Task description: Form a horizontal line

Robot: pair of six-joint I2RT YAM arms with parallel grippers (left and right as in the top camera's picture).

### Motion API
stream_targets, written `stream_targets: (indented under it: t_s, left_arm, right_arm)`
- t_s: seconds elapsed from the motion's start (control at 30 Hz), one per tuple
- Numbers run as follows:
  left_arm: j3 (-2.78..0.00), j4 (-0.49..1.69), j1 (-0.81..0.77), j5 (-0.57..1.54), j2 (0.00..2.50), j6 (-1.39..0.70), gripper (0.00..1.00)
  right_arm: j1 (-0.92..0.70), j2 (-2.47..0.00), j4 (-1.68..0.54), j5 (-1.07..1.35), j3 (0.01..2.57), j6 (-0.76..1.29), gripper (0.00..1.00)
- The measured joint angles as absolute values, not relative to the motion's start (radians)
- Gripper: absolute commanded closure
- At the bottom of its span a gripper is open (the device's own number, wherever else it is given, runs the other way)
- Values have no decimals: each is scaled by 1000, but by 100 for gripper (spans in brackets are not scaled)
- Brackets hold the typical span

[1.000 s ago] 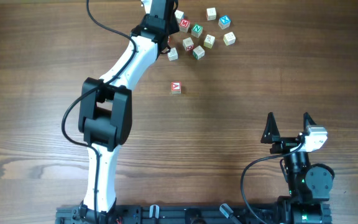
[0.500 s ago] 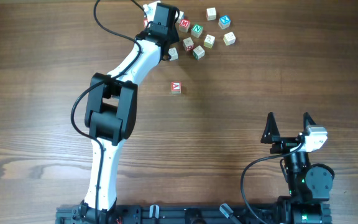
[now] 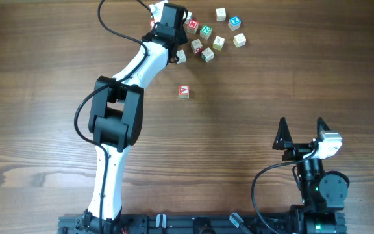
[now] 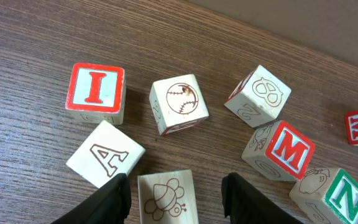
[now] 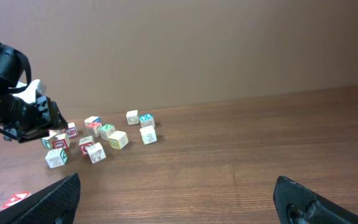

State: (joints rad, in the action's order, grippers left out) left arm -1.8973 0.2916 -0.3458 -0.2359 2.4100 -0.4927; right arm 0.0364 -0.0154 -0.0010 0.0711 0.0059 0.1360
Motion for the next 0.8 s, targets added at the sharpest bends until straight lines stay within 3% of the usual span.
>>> stream_targets:
  t_s: [0.2,0.8]
  left_arm:
    - [-1897,292,-346,-236,2410,-500,39]
    - [-1898,271,-350,-238,2476,-503,42]
  right_arm:
    - [37,-15,-1,71,6,136,0]
    - [37,-15,-1,71,6,136,0]
